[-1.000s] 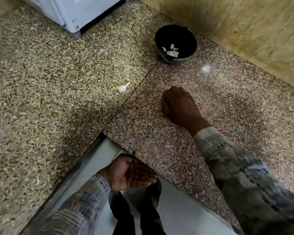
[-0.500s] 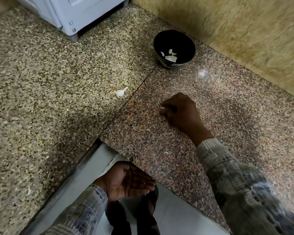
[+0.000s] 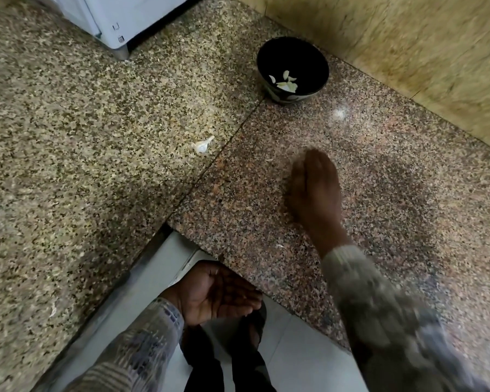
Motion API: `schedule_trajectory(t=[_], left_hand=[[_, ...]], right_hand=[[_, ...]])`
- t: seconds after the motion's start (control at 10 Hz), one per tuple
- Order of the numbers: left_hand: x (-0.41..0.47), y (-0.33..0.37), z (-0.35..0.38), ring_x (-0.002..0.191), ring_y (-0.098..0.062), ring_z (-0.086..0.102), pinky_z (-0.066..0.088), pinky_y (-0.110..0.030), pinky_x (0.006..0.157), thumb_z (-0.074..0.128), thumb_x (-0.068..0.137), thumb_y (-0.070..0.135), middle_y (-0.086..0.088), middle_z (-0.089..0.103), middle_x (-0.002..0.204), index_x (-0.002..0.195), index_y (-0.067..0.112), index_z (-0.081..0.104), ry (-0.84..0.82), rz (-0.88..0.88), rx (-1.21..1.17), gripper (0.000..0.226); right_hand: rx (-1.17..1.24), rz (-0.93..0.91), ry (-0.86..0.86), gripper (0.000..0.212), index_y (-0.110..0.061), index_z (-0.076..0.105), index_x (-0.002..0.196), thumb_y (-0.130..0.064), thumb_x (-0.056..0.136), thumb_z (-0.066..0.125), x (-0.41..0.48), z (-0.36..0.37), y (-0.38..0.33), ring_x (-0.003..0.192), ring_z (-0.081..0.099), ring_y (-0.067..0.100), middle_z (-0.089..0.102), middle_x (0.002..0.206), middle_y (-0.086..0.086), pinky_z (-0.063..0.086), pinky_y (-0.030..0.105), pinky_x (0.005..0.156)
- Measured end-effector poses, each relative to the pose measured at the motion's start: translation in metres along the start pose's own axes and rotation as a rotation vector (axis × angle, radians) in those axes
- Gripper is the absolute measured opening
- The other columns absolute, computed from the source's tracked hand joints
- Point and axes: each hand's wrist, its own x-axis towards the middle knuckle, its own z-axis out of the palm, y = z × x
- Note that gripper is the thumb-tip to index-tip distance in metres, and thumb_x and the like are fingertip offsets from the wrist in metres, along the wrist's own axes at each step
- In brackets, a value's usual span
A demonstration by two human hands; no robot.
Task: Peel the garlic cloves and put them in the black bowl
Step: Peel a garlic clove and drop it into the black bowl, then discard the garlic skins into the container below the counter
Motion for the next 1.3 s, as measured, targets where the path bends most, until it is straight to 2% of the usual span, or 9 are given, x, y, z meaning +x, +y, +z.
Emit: schedule_trajectory(t=[0.1, 0.2, 0.6, 0.8, 0.9, 1.0, 1.1, 1.2, 1.3], left_hand=[[0.002, 0.000, -0.005, 0.101, -0.049, 0.070, 0.062, -0.050, 0.082, 0.036, 0.091, 0.022, -0.040, 0.063, 0.121, 0.114, -0.025, 0.062, 0.020, -0.001, 0.031, 0.059], [0.001, -0.002, -0.006, 0.093, -0.036, 0.072, 0.061, -0.046, 0.079, 0.042, 0.094, 0.021, -0.024, 0.072, 0.104, 0.104, -0.003, 0.076, 0.078, 0.082, 0.068, 0.043], [-0.016, 0.019, -0.008, 0.103, -0.042, 0.072, 0.061, -0.046, 0.087, 0.043, 0.088, 0.019, -0.034, 0.068, 0.116, 0.113, -0.020, 0.067, 0.073, 0.103, 0.182, 0.052], [-0.021, 0.021, -0.022, 0.099, -0.033, 0.069, 0.058, -0.048, 0.088, 0.050, 0.095, 0.027, -0.022, 0.068, 0.108, 0.116, 0.000, 0.070, 0.068, 0.287, 0.202, 0.040], [-0.013, 0.022, -0.027, 0.097, -0.031, 0.066, 0.053, -0.046, 0.088, 0.048, 0.095, 0.026, -0.021, 0.065, 0.108, 0.118, -0.001, 0.065, 0.121, 0.480, 0.452, 0.040], [0.001, 0.020, -0.035, 0.139, -0.042, 0.041, 0.030, -0.043, 0.118, 0.010, 0.110, 0.021, -0.032, 0.029, 0.156, 0.149, -0.020, 0.020, 0.330, 1.173, 1.303, 0.058], [0.013, 0.023, -0.041, 0.154, -0.042, -0.008, -0.004, -0.044, 0.126, -0.006, 0.110, 0.015, -0.031, -0.016, 0.163, 0.151, -0.016, -0.011, 0.413, 1.643, 1.518, 0.051], [0.007, -0.010, -0.019, 0.158, -0.023, 0.003, -0.005, -0.035, 0.127, 0.016, 0.112, 0.029, -0.022, -0.006, 0.168, 0.158, -0.007, 0.005, -0.113, 1.567, 0.964, 0.060], [-0.012, -0.010, -0.006, 0.136, -0.004, 0.048, 0.017, -0.025, 0.125, 0.056, 0.102, 0.024, -0.035, 0.048, 0.145, 0.136, -0.015, 0.053, -0.170, 1.392, 0.262, 0.051]], right_hand=[[-0.133, 0.034, -0.143, 0.081, -0.003, 0.014, 0.162, -0.060, 0.105, 0.006, -0.070, 0.004, -0.009, 0.159, 0.003, 0.031, 0.006, 0.171, 0.018, 0.009, 0.051, 0.129], [-0.112, -0.221, -0.271, 0.082, 0.003, 0.009, 0.161, -0.059, 0.107, 0.018, -0.141, 0.022, -0.059, 0.158, -0.006, 0.036, -0.004, 0.170, 0.023, 0.010, 0.057, 0.127], [-0.142, -0.469, -0.258, 0.085, -0.001, 0.013, 0.162, -0.063, 0.105, 0.010, -0.037, 0.041, -0.068, 0.160, -0.003, 0.027, 0.005, 0.171, 0.018, 0.015, 0.051, 0.127], [-0.140, -0.616, -0.208, 0.077, 0.006, 0.018, 0.158, -0.051, 0.108, 0.030, -0.118, 0.044, -0.080, 0.158, 0.004, 0.038, 0.008, 0.168, 0.026, 0.020, 0.056, 0.124], [-0.105, -0.599, -0.252, 0.077, 0.006, 0.017, 0.159, -0.050, 0.108, 0.031, -0.141, 0.039, -0.093, 0.158, 0.002, 0.038, 0.005, 0.169, 0.026, 0.020, 0.056, 0.124], [-0.083, -0.610, -0.308, 0.077, 0.006, 0.020, 0.158, -0.051, 0.108, 0.032, -0.163, 0.038, -0.104, 0.159, 0.002, 0.037, 0.006, 0.169, 0.025, 0.020, 0.056, 0.125], [0.011, -0.641, -0.343, 0.074, 0.006, 0.025, 0.158, -0.050, 0.109, 0.030, -0.169, 0.035, -0.105, 0.159, 0.004, 0.035, 0.009, 0.169, 0.023, 0.022, 0.056, 0.124], [0.265, -0.683, -0.423, 0.068, 0.001, 0.028, 0.159, -0.046, 0.109, 0.029, -0.152, 0.031, -0.110, 0.160, 0.006, 0.027, 0.013, 0.170, 0.016, 0.022, 0.054, 0.125], [0.303, -0.748, -0.399, 0.065, -0.001, 0.028, 0.159, -0.042, 0.109, 0.031, -0.113, 0.041, -0.123, 0.160, 0.008, 0.025, 0.017, 0.170, 0.014, 0.021, 0.051, 0.126]])
